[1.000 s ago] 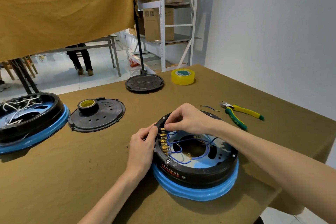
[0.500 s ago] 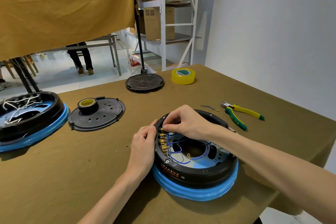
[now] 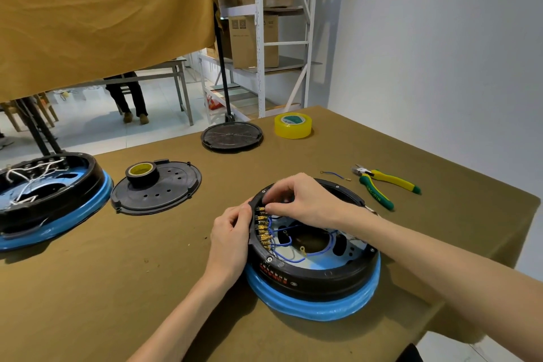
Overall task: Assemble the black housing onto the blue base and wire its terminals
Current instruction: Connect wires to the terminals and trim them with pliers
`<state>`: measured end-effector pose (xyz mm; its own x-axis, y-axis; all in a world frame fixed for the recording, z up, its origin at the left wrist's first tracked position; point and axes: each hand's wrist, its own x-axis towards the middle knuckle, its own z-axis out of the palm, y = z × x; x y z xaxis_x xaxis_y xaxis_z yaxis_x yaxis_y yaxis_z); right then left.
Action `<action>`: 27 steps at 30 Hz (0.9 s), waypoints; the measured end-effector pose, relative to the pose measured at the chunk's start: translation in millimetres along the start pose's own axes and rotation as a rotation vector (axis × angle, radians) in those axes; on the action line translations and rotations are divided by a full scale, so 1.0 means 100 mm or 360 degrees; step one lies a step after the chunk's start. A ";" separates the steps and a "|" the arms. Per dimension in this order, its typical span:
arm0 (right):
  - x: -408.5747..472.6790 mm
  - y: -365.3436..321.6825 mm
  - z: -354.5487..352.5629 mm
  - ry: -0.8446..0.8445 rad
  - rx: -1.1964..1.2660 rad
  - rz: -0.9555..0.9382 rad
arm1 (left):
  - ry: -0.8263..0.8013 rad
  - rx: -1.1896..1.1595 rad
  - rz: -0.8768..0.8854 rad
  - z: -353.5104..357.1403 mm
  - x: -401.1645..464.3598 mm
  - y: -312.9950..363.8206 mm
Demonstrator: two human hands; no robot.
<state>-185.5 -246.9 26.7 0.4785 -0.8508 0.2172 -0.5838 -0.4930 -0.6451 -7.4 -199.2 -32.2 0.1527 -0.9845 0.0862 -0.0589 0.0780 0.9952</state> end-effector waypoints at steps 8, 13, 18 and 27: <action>-0.15 -0.05 -0.09 -0.0010 -0.0668 -0.0107 | -0.0029 -0.0022 0.0014 -0.02 -0.03 0.02; -0.15 -0.02 -0.36 -0.0142 -0.0382 0.0071 | -0.0040 0.0029 0.0059 -0.03 -0.03 0.04; -0.11 -0.02 -0.51 -0.0256 -0.0145 0.0139 | -0.0042 0.0044 0.0059 -0.03 -0.03 0.02; -0.22 0.28 -0.80 0.0121 0.0086 0.0343 | -0.0058 0.0107 0.0114 -0.04 0.00 0.00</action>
<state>-264.9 -256.4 62.3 0.2943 -0.9477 0.1235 -0.6299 -0.2896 -0.7206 -3.2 -198.7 -32.4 0.1097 -0.9820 0.1539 -0.1344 0.1388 0.9812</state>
